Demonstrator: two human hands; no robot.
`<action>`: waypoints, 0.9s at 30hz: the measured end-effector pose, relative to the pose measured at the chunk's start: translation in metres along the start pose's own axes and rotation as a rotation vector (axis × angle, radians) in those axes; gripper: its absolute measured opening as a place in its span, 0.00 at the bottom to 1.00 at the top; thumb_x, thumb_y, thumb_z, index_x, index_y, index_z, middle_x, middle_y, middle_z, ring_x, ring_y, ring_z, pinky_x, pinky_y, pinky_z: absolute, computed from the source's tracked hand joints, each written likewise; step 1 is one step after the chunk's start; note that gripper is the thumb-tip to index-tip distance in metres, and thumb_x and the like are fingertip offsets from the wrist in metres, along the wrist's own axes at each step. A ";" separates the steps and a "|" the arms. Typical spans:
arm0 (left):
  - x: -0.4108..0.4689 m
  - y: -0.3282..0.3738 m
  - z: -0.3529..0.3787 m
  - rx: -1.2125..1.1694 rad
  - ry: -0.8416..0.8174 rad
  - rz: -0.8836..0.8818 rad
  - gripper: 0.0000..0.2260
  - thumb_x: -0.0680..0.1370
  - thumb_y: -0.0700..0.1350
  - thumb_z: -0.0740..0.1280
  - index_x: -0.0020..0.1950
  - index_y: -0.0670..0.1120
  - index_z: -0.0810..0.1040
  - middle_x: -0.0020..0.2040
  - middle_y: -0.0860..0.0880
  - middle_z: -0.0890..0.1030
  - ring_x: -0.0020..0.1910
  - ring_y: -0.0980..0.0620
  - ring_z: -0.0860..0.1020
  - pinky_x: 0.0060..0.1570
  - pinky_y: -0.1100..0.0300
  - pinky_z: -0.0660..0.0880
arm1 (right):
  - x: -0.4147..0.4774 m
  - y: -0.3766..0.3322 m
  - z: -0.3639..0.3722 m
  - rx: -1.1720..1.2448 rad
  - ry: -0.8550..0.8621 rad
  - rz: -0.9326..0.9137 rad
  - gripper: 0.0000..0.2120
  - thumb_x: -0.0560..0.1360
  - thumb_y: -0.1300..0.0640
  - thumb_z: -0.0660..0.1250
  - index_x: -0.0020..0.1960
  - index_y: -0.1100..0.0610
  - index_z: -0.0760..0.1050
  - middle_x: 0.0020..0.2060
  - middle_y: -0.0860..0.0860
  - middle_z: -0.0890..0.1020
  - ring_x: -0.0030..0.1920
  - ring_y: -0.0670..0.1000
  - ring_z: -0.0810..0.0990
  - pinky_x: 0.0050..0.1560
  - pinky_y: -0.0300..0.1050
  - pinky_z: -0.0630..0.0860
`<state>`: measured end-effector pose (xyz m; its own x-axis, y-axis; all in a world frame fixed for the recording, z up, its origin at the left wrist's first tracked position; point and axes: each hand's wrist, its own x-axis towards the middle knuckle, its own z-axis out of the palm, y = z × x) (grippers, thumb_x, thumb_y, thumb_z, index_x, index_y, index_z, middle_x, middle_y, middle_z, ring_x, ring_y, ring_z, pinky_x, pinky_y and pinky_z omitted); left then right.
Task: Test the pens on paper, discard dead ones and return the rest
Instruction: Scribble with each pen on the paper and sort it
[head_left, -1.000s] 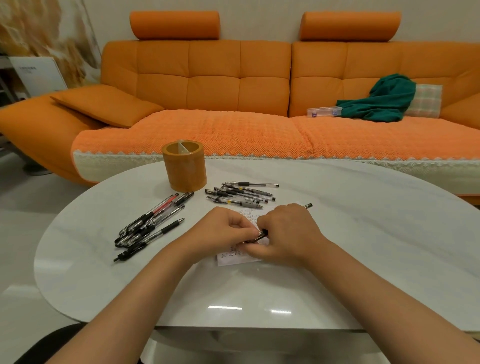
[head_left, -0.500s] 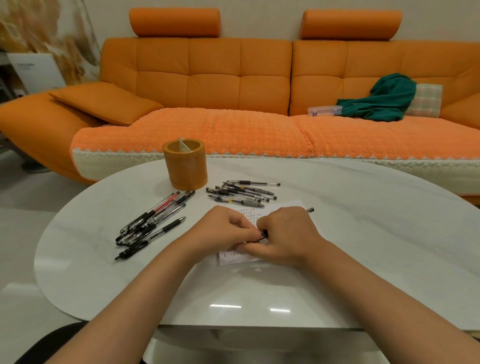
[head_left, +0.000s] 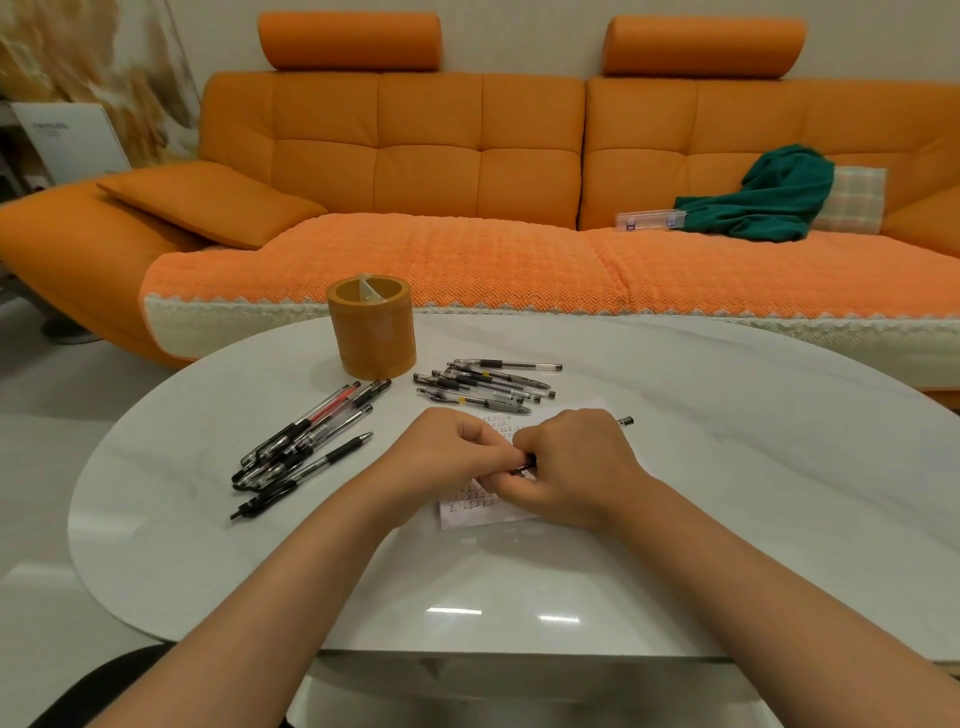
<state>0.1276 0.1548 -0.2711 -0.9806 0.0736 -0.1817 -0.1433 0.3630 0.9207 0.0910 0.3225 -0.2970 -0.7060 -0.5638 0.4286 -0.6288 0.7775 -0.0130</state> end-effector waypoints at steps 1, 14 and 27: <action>0.000 0.000 0.000 -0.007 0.005 -0.008 0.05 0.73 0.42 0.76 0.44 0.41 0.86 0.40 0.45 0.86 0.39 0.54 0.84 0.44 0.61 0.82 | 0.000 0.000 0.000 -0.015 -0.001 -0.007 0.30 0.70 0.31 0.56 0.26 0.57 0.67 0.17 0.52 0.65 0.22 0.51 0.67 0.25 0.44 0.62; -0.002 0.002 -0.005 0.039 0.000 0.038 0.03 0.75 0.43 0.74 0.45 0.44 0.86 0.40 0.48 0.87 0.42 0.55 0.84 0.45 0.61 0.81 | -0.002 0.000 -0.006 0.120 -0.047 -0.023 0.24 0.73 0.31 0.54 0.37 0.50 0.69 0.24 0.47 0.71 0.28 0.48 0.71 0.29 0.46 0.63; 0.011 -0.008 -0.027 0.315 0.077 0.162 0.06 0.79 0.47 0.70 0.47 0.53 0.86 0.41 0.57 0.86 0.39 0.57 0.82 0.41 0.63 0.76 | 0.005 0.018 -0.008 0.085 0.111 -0.107 0.07 0.75 0.53 0.74 0.52 0.48 0.84 0.39 0.44 0.84 0.39 0.50 0.82 0.29 0.42 0.72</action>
<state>0.1147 0.1275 -0.2715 -0.9961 0.0881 -0.0045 0.0514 0.6214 0.7818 0.0788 0.3361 -0.2880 -0.5959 -0.6041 0.5291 -0.7270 0.6857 -0.0359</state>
